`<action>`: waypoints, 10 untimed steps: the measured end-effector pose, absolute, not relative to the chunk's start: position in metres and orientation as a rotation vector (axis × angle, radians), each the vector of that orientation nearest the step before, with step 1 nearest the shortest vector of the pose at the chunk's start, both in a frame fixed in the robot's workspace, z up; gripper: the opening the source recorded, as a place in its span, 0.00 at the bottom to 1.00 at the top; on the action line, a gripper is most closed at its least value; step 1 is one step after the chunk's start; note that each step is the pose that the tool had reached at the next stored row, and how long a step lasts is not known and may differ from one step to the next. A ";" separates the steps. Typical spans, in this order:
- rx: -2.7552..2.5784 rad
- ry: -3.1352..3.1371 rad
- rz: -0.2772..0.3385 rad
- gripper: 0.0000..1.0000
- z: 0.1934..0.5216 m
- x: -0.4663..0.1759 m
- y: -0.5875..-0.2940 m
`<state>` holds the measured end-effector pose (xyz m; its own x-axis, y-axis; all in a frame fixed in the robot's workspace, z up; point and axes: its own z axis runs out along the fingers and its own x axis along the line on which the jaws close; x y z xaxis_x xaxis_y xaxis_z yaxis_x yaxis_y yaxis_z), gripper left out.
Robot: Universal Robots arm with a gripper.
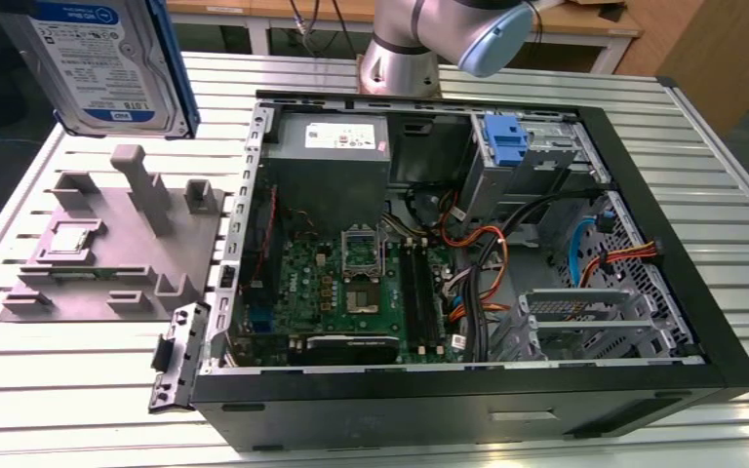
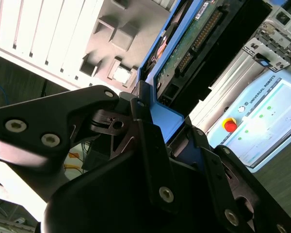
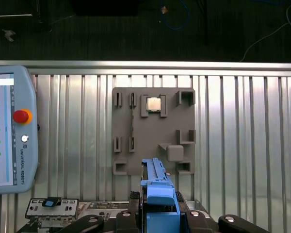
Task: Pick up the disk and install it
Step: 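Pick up the disk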
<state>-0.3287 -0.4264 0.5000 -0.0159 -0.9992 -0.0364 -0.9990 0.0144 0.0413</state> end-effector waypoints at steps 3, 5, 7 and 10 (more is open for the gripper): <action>2.202 -2.235 -0.086 0.37 0.500 -0.328 -0.426; 2.202 -2.235 -0.086 0.37 0.500 -0.328 -0.426; 2.202 -2.235 -0.086 0.37 0.500 -0.327 -0.426; 2.202 -2.235 -0.086 0.37 0.500 -0.326 -0.426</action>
<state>-0.3263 -0.4264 0.5000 -0.0159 -0.9992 -0.0364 -0.9990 0.0144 0.0414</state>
